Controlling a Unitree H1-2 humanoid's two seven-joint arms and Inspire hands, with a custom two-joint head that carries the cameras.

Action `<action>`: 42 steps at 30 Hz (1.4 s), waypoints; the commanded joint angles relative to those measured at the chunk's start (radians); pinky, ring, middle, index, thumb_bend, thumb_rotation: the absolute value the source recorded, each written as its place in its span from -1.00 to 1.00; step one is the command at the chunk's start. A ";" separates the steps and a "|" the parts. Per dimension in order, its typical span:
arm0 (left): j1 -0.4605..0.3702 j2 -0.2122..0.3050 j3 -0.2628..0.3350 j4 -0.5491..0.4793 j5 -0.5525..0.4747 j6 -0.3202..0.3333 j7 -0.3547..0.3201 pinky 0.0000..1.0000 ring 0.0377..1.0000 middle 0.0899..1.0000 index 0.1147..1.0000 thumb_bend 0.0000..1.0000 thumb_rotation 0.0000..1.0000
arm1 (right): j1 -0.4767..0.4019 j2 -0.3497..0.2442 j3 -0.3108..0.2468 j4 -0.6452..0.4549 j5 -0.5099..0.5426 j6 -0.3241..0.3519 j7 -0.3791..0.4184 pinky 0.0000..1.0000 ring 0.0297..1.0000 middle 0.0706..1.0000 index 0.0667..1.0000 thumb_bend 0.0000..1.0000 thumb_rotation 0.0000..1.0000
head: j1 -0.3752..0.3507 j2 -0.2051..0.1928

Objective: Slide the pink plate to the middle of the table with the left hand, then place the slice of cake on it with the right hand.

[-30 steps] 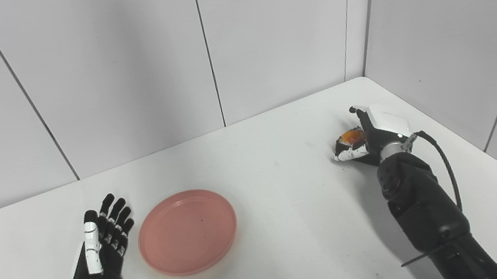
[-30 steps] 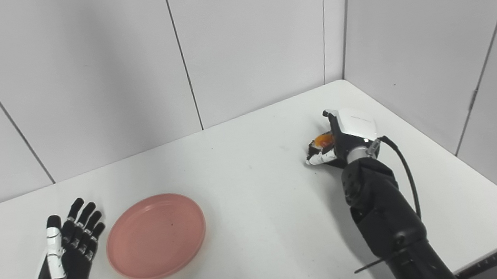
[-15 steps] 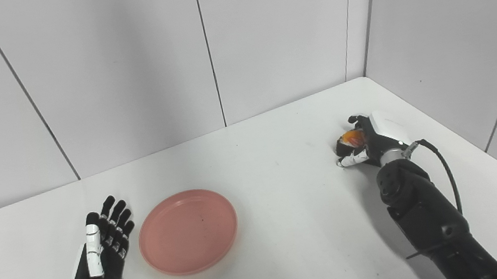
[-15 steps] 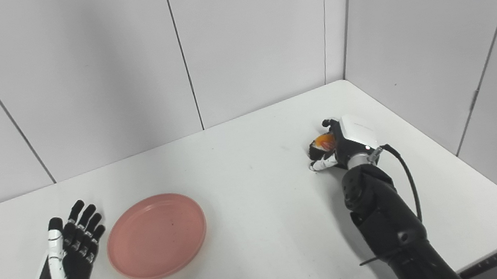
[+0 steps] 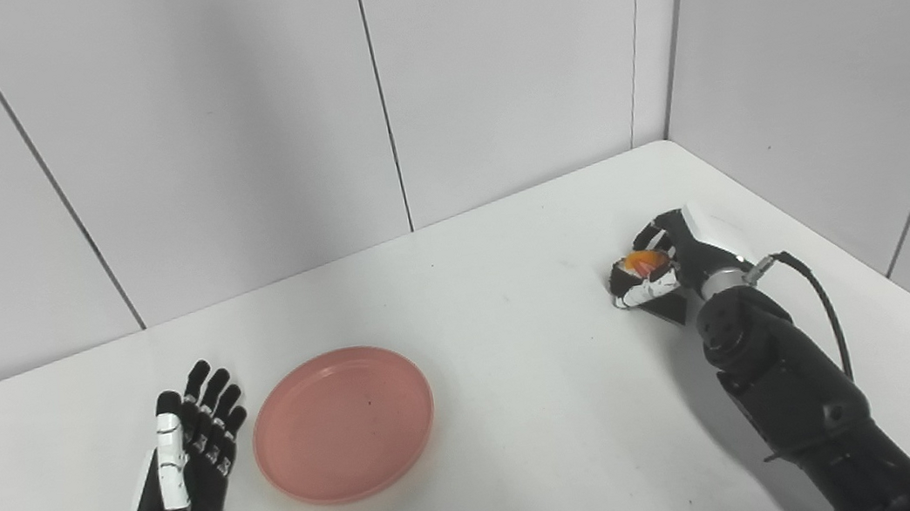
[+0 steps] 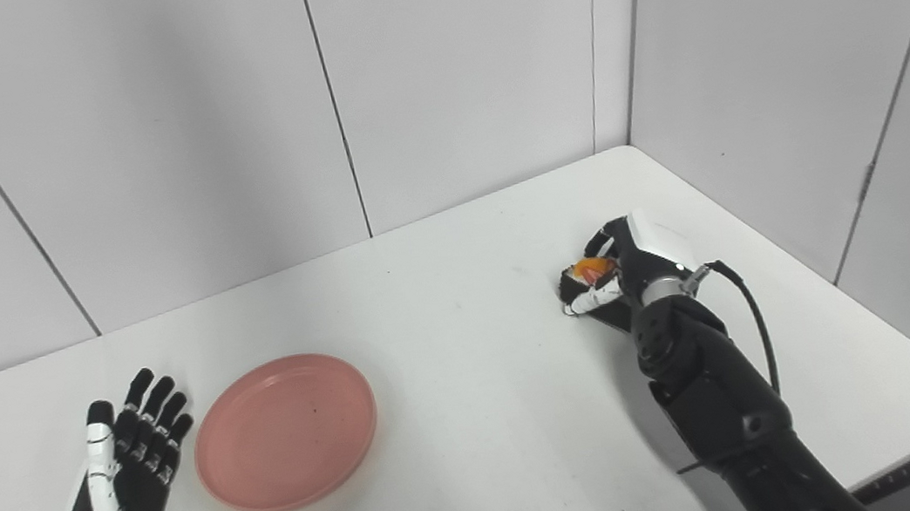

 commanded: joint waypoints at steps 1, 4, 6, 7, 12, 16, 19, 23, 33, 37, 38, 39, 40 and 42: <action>0.025 -0.012 -0.011 0.005 0.011 0.021 0.009 1.00 0.99 0.97 0.96 0.51 0.98 | -0.036 -0.019 -0.007 -0.039 0.001 0.005 -0.016 -0.37 -0.25 -0.15 -0.04 0.04 -1.00 | 0.008 0.001; 0.032 -0.022 -0.010 -0.008 0.016 0.017 0.018 0.98 0.97 0.95 0.93 0.48 0.99 | -0.035 -0.018 -0.016 -0.069 0.003 0.007 -0.010 -0.37 -0.24 -0.13 -0.05 0.04 -1.00 | 0.038 0.004; 0.040 -0.030 -0.013 -0.029 0.020 0.025 0.026 0.99 0.98 0.95 0.93 0.43 1.00 | -0.032 -0.016 -0.024 -0.102 0.010 0.007 -0.003 -0.37 -0.24 -0.13 -0.05 0.04 -1.00 | 0.068 0.008; 0.042 -0.034 -0.018 -0.035 0.026 0.028 0.030 1.00 0.99 0.97 0.94 0.43 1.00 | -0.029 -0.017 -0.027 -0.119 0.015 0.007 -0.001 -0.39 -0.26 -0.14 -0.04 0.04 -1.00 | 0.095 0.010; 0.051 -0.058 -0.034 -0.053 0.058 0.040 0.063 1.00 1.00 0.97 0.96 0.39 1.00 | -0.015 -0.019 -0.017 -0.219 0.033 -0.005 0.005 -0.43 -0.31 -0.16 -0.03 0.03 -1.00 | 0.146 0.013; 0.060 -0.082 -0.042 -0.083 0.075 0.057 0.097 1.00 1.00 0.97 0.98 0.30 1.00 | -0.007 -0.020 0.002 -0.277 0.048 -0.025 0.023 -0.46 -0.35 -0.18 -0.02 0.03 -1.00 | 0.179 0.014; 0.063 -0.095 -0.053 -0.097 0.095 0.068 0.117 1.00 1.00 0.98 0.99 0.27 1.00 | -0.004 -0.018 0.023 -0.313 0.058 -0.026 0.044 -0.49 -0.39 -0.21 0.00 0.02 -1.00 | 0.217 0.011; 0.063 -0.105 -0.068 -0.100 0.121 0.063 0.131 1.00 1.00 1.00 1.00 0.25 1.00 | 0.000 0.001 0.059 -0.363 0.072 -0.040 0.067 -0.50 -0.41 -0.22 -0.01 0.02 -1.00 | 0.253 0.010; 0.054 -0.135 -0.091 -0.057 0.153 -0.005 0.151 1.00 1.00 1.00 1.00 0.25 1.00 | 0.027 0.022 0.131 -0.440 0.089 -0.105 0.115 -0.57 -0.47 -0.19 -0.06 0.03 -1.00 | 0.335 0.014; 0.048 -0.147 -0.092 -0.037 0.157 -0.027 0.158 1.00 1.00 1.00 1.00 0.28 1.00 | 0.037 0.030 0.151 -0.453 0.090 -0.137 0.126 -0.57 -0.48 -0.17 -0.08 0.03 -1.00 | 0.355 0.016; 0.047 -0.149 -0.093 -0.033 0.159 -0.033 0.160 1.00 1.00 1.00 1.00 0.29 1.00 | 0.039 0.034 0.160 -0.455 0.089 -0.147 0.128 -0.60 -0.50 -0.15 -0.10 0.03 -1.00 | 0.357 0.017; 0.046 -0.152 -0.093 -0.030 0.162 -0.038 0.161 1.00 1.00 1.00 1.00 0.28 1.00 | 0.041 0.037 0.169 -0.457 0.089 -0.154 0.131 -0.62 -0.51 -0.16 -0.08 0.03 -1.00 | 0.361 0.018; 0.045 -0.155 -0.094 -0.028 0.165 -0.042 0.164 1.00 1.00 1.00 1.00 0.27 1.00 | 0.041 0.043 0.177 -0.460 0.093 -0.155 0.138 -0.60 -0.48 -0.21 -0.04 0.02 -1.00 | 0.364 0.019; 0.042 -0.161 -0.094 -0.024 0.166 -0.046 0.165 1.00 1.00 1.00 1.00 0.25 1.00 | 0.039 0.053 0.191 -0.463 0.098 -0.155 0.149 -0.58 -0.46 -0.22 -0.02 0.02 -1.00 | 0.373 0.021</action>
